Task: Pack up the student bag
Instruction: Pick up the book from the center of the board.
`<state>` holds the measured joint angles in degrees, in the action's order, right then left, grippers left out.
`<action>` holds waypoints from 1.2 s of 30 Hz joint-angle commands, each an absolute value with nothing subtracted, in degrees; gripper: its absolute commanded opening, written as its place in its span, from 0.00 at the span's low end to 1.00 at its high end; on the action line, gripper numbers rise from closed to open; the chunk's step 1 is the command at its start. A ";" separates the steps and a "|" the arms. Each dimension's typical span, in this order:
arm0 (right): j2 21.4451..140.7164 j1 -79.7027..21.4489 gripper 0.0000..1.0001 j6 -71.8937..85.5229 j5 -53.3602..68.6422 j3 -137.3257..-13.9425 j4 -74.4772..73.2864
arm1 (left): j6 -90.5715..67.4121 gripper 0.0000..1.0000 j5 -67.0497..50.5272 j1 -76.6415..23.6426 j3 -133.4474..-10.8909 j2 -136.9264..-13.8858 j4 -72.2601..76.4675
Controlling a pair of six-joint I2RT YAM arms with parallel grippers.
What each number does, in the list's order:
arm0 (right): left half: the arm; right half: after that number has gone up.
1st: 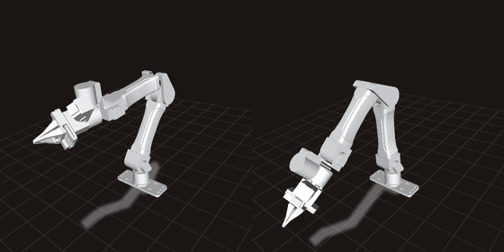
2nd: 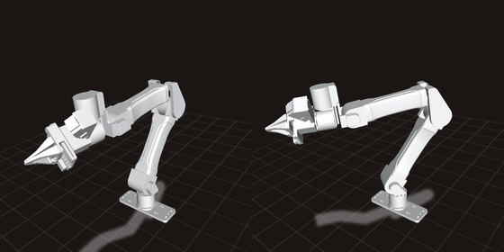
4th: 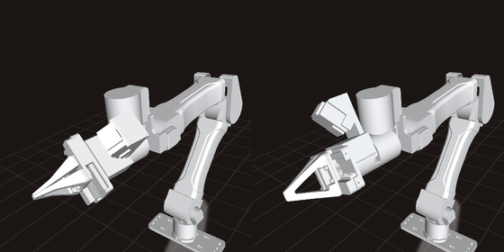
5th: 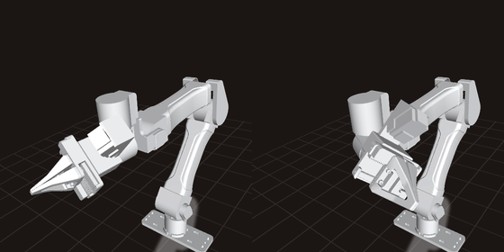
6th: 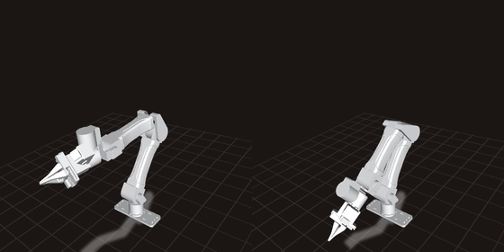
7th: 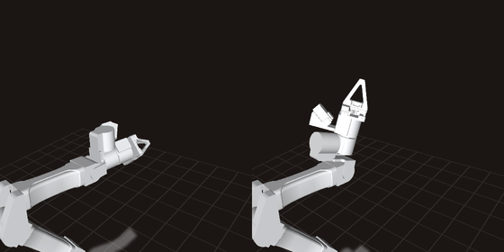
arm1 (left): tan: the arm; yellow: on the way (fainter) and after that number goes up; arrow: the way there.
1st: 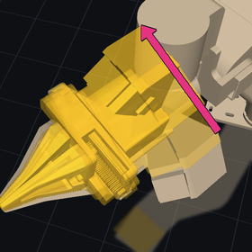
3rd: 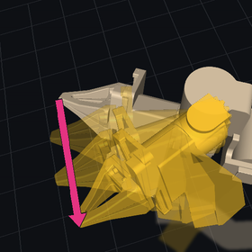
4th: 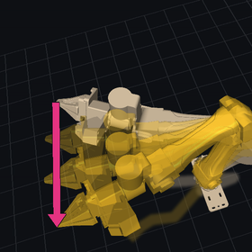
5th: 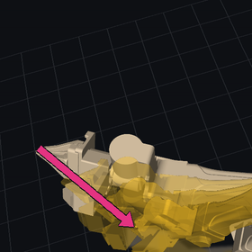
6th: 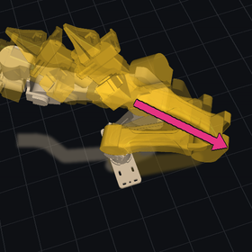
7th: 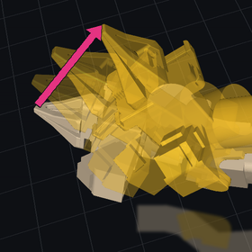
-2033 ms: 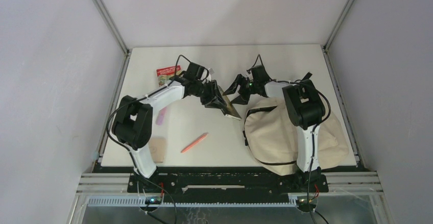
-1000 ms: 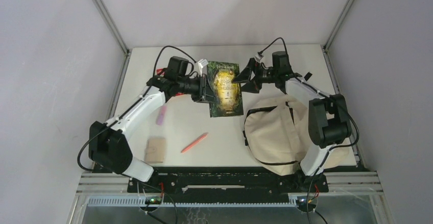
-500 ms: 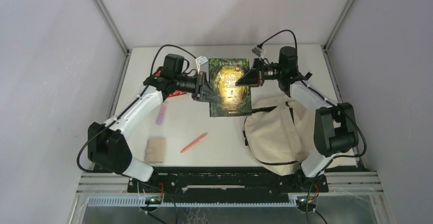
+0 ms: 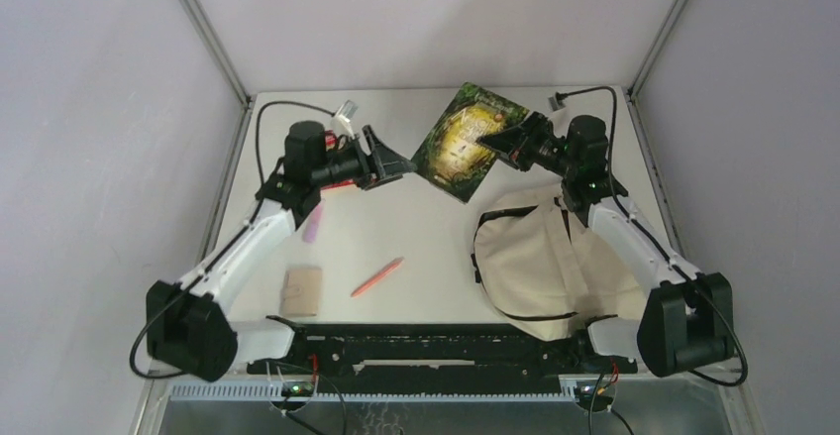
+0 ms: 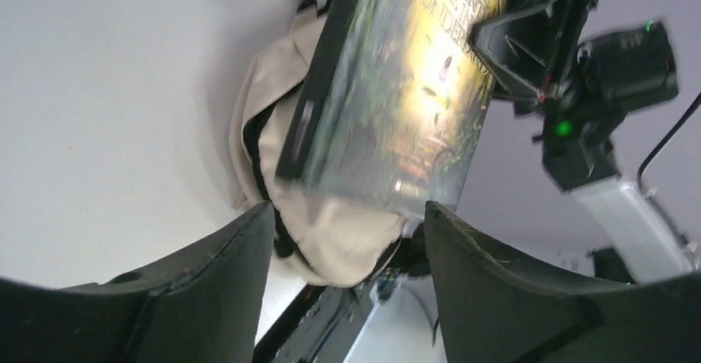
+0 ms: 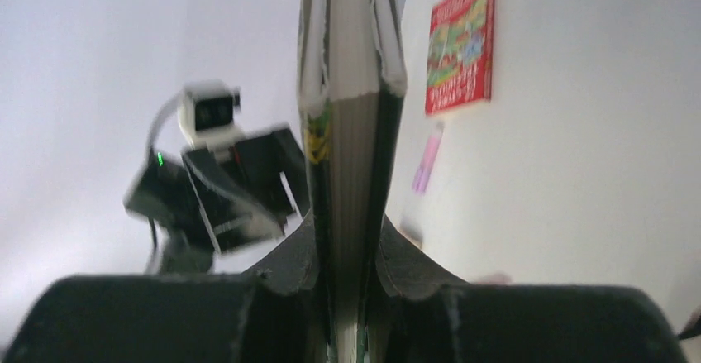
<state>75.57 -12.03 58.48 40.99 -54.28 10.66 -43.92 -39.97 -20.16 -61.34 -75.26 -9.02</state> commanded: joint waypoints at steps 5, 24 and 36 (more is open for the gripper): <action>69.05 -17.01 0.00 70.42 16.81 -50.27 28.18 | -65.84 0.78 -35.42 -20.86 -47.35 -68.94 20.95; 75.00 -23.34 0.00 77.38 16.75 -48.10 38.46 | -84.21 0.73 -35.41 -22.99 -41.44 -78.70 53.54; 72.07 -26.57 0.00 75.84 15.76 -45.02 35.15 | -87.64 0.37 -34.80 -22.86 -44.58 -83.37 57.41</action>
